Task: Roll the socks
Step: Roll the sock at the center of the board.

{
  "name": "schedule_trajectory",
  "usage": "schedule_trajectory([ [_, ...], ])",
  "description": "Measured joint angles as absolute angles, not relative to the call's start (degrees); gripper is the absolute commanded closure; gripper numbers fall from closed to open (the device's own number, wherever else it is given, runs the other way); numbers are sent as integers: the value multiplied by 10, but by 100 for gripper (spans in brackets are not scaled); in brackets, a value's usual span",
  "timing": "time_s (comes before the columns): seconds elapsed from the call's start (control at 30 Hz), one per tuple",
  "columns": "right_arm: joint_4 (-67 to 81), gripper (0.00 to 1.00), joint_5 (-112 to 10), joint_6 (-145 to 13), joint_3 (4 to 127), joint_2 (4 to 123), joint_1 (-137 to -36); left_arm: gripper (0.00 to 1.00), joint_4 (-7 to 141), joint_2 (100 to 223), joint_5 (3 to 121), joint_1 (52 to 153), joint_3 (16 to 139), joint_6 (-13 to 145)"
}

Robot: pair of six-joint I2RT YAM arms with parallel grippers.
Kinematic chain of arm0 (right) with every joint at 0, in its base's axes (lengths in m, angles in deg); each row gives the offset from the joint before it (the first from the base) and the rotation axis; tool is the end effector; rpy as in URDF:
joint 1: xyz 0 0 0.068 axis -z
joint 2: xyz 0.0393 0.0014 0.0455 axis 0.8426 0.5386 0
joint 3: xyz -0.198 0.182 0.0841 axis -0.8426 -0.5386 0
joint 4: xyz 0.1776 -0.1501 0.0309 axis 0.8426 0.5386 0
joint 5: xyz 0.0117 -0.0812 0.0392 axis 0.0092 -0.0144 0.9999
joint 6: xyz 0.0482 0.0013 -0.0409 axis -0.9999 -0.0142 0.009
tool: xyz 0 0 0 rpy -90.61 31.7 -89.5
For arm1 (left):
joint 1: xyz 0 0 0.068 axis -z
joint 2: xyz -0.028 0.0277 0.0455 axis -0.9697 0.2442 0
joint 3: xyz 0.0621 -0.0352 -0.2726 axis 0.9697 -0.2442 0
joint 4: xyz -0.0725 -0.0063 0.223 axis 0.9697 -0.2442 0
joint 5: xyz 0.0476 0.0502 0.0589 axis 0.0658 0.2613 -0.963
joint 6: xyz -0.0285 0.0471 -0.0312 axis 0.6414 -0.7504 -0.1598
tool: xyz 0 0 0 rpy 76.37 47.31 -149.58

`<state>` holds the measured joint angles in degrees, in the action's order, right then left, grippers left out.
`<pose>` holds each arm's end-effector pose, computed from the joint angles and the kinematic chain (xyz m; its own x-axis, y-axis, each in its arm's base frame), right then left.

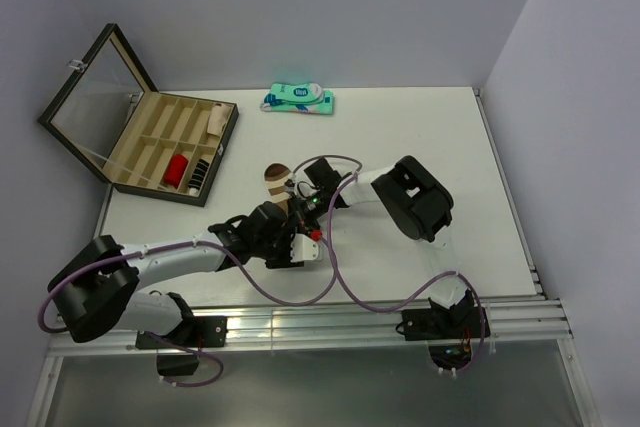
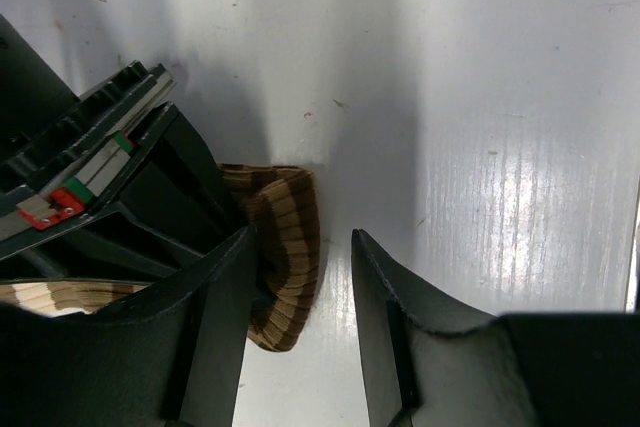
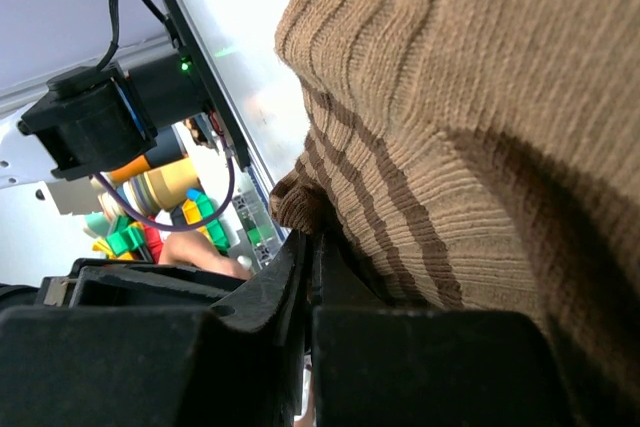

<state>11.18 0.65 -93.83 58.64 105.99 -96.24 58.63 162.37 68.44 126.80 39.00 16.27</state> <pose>0.2824 0.2807 0.1124 -0.9291 -0.3699 0.0027 -0.1625 0.4147 0.8954 0.1378 -0.1896 0.1848 0.1568 0.7577 -0.6334 0.9671 0.0124 0.2542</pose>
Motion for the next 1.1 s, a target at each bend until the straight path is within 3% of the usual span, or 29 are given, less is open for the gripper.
schedule_trajectory([
  [0.9,82,100,-7,-942,586,1060,-953,53,610,1673,696,1236,399,157],
  [0.97,78,100,-8,-942,585,1060,-951,55,618,1682,692,1236,401,158],
  [1.1,72,100,-10,-942,583,1059,-949,71,632,1693,684,1232,405,162],
])
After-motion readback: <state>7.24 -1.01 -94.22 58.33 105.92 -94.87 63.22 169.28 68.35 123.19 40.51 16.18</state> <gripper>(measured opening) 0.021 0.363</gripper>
